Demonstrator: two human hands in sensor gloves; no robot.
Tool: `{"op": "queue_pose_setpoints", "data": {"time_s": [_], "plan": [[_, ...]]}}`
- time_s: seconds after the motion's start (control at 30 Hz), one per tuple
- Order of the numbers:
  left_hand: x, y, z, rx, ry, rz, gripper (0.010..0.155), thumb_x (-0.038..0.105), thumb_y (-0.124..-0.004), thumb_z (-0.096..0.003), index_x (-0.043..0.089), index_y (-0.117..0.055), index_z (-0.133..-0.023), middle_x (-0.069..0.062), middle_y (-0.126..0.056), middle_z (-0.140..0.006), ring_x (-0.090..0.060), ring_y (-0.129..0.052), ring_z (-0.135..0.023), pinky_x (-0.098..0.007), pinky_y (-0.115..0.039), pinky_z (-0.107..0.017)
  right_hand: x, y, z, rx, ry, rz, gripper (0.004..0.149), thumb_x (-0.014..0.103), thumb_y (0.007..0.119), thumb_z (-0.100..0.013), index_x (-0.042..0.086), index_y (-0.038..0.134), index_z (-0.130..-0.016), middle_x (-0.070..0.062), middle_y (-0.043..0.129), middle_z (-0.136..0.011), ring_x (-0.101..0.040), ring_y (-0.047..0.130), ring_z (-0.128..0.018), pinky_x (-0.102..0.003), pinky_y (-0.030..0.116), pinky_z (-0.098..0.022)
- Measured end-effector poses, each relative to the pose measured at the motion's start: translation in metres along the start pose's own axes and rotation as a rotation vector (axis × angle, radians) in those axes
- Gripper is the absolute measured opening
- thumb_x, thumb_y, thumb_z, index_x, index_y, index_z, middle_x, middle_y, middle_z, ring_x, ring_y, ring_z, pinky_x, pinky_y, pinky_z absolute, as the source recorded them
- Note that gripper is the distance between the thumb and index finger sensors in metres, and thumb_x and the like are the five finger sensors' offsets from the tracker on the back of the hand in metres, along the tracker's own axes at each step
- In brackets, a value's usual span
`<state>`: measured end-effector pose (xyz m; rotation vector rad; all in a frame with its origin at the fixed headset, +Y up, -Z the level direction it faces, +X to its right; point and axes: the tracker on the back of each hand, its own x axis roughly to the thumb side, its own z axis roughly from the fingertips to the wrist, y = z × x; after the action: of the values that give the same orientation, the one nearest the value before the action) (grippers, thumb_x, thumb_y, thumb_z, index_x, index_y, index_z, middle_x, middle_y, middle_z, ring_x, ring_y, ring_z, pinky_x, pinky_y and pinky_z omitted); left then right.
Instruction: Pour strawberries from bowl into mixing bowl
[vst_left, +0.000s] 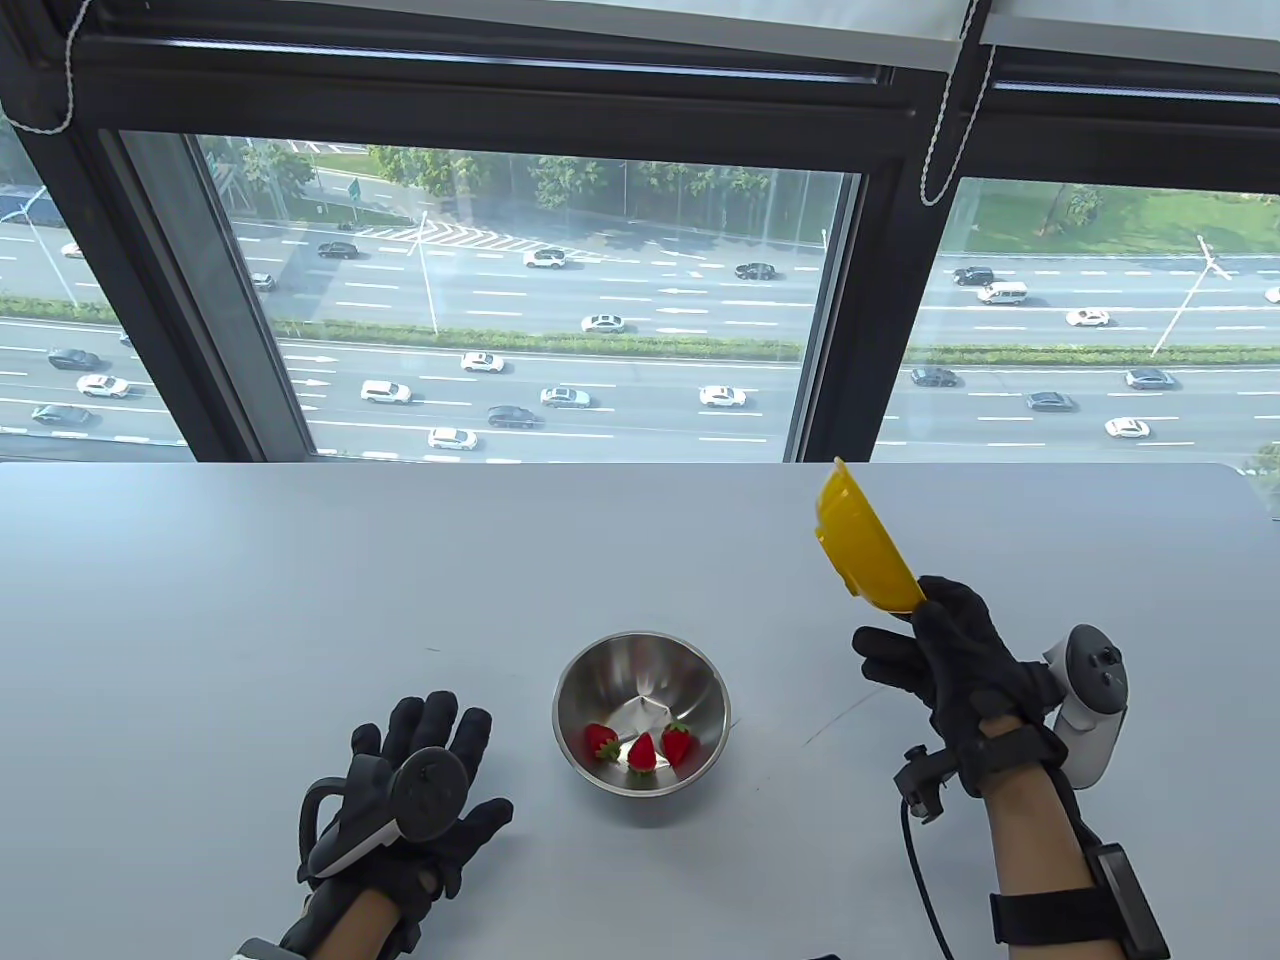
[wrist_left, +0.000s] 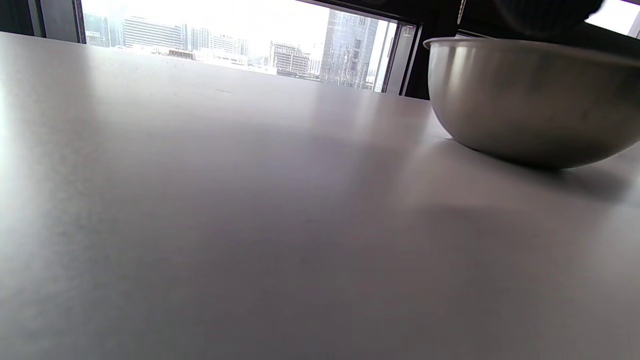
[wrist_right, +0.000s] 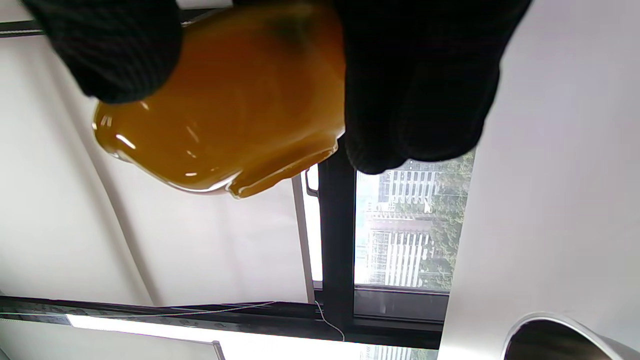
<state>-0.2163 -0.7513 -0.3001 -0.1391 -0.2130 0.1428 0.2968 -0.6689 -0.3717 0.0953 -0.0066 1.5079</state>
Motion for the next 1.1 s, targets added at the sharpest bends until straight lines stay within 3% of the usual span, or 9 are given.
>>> {"op": "queue_pose_setpoints", "data": {"time_s": [0.23,0.3,0.37,0.47,0.77,0.97,1.1], "plan": [[0.0,0.0,0.0,0.003,0.001,0.005,0.089,0.069,-0.063,-0.0403,0.03,-0.026,-0.111,-0.007,-0.01,-0.119,-0.044,-0.014,-0.111,-0.073,-0.014,-0.07,-0.004,-0.037,0.006,-0.136,0.03,-0.019,0.07,0.061,0.083,-0.038,0.022,0.061,-0.092,-0.027,0.048,-0.104,-0.033,0.103,-0.066,-0.046,0.094,-0.047],[0.0,0.0,0.0,0.002,0.0,0.003,0.089,0.069,-0.063,-0.0404,0.031,-0.026,-0.111,-0.007,-0.009,-0.119,-0.044,-0.014,-0.111,-0.073,-0.014,-0.07,-0.006,-0.048,0.009,-0.236,0.043,0.007,0.059,0.047,0.089,-0.042,0.019,0.067,-0.088,-0.025,0.054,-0.102,-0.034,0.106,-0.059,-0.045,0.097,-0.04],[0.0,0.0,0.0,0.001,0.0,0.001,0.089,0.069,-0.063,-0.0403,0.031,-0.026,-0.111,-0.007,-0.009,-0.119,-0.044,-0.014,-0.111,-0.073,-0.014,-0.07,-0.007,-0.057,0.011,-0.309,0.086,0.158,0.05,0.034,0.091,-0.041,0.02,0.07,-0.085,-0.023,0.061,-0.099,-0.028,0.109,-0.054,-0.04,0.1,-0.037],[0.0,0.0,0.0,-0.001,0.001,0.0,0.089,0.069,-0.063,-0.0403,0.03,-0.025,-0.111,-0.007,-0.009,-0.119,-0.044,-0.014,-0.111,-0.073,-0.014,-0.07,-0.014,-0.067,0.014,-0.424,0.152,0.274,0.043,0.023,0.091,-0.041,0.018,0.074,-0.08,-0.022,0.066,-0.096,-0.028,0.11,-0.051,-0.039,0.101,-0.034],[0.0,-0.001,0.0,-0.007,0.002,-0.002,0.089,0.069,-0.063,-0.0404,0.031,-0.026,-0.111,-0.007,-0.01,-0.119,-0.044,-0.014,-0.111,-0.073,-0.014,-0.07,-0.032,-0.093,0.02,-0.571,0.257,0.402,0.042,0.023,0.088,-0.042,0.018,0.074,-0.081,-0.023,0.068,-0.094,-0.029,0.108,-0.051,-0.041,0.099,-0.035],[0.001,-0.001,0.0,-0.005,0.0,-0.003,0.089,0.069,-0.063,-0.0404,0.03,-0.026,-0.111,-0.007,-0.009,-0.119,-0.044,-0.014,-0.111,-0.073,-0.014,-0.07,-0.044,-0.099,0.02,-0.593,0.341,0.566,0.042,0.022,0.087,-0.042,0.018,0.073,-0.082,-0.023,0.067,-0.094,-0.03,0.107,-0.052,-0.042,0.098,-0.035],[0.001,-0.002,0.0,-0.001,0.0,-0.005,0.089,0.069,-0.063,-0.0403,0.03,-0.026,-0.111,-0.007,-0.01,-0.119,-0.044,-0.017,-0.111,-0.073,-0.014,-0.07,-0.054,-0.099,0.019,-0.579,0.396,0.583,0.042,0.022,0.087,-0.043,0.018,0.073,-0.082,-0.023,0.067,-0.094,-0.031,0.107,-0.053,-0.042,0.098,-0.036]]}}
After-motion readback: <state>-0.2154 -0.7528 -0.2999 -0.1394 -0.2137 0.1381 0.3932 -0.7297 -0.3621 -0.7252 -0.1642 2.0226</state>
